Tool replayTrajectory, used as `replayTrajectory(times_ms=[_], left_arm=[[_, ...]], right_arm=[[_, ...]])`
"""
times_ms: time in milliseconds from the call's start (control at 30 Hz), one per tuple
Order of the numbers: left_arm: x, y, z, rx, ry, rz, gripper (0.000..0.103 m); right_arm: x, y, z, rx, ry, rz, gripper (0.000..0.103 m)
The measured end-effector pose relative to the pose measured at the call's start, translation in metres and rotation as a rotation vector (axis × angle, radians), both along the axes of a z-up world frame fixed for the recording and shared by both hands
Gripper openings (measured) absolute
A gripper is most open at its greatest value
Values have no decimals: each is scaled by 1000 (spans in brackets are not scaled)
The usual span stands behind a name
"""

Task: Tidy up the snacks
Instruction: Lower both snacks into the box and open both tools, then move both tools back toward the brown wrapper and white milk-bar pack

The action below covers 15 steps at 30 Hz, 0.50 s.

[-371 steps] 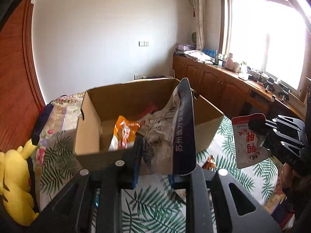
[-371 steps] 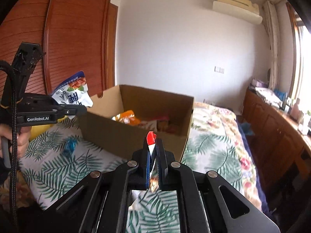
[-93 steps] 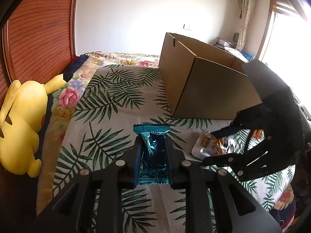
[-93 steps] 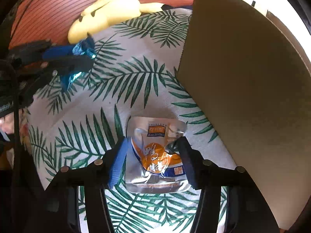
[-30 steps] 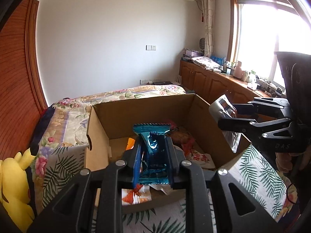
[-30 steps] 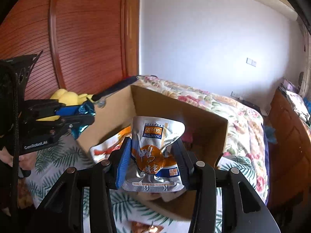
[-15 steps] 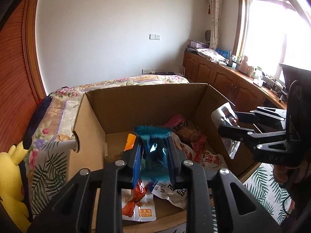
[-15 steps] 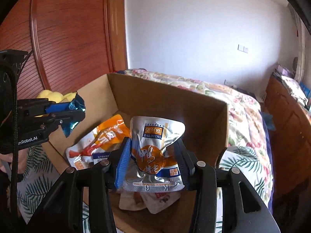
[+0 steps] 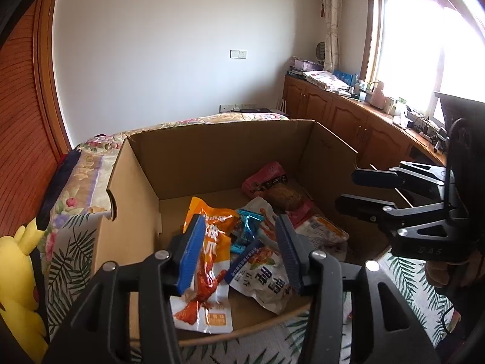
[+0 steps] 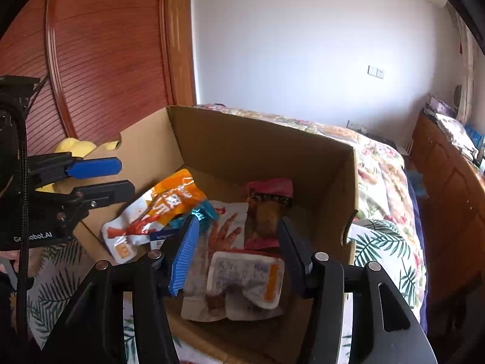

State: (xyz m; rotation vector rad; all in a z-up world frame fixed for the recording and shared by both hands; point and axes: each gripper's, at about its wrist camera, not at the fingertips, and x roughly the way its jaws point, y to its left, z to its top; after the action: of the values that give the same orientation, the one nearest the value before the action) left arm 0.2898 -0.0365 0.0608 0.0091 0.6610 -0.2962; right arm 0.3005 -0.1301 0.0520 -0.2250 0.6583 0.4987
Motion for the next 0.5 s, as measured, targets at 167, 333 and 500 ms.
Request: replayTrajectory(times_ms=[167, 333, 500], left_arm=[[-20, -4, 8, 4, -14, -17, 49], [-43, -8, 18, 9, -31, -34, 50], [-66, -13, 24, 13, -47, -49, 50]], right_arm=[[-27, -8, 10, 32, -15, -9, 54], [-56, -17, 20, 45, -30, -18, 54], [-84, -26, 24, 50, -38, -29, 54]])
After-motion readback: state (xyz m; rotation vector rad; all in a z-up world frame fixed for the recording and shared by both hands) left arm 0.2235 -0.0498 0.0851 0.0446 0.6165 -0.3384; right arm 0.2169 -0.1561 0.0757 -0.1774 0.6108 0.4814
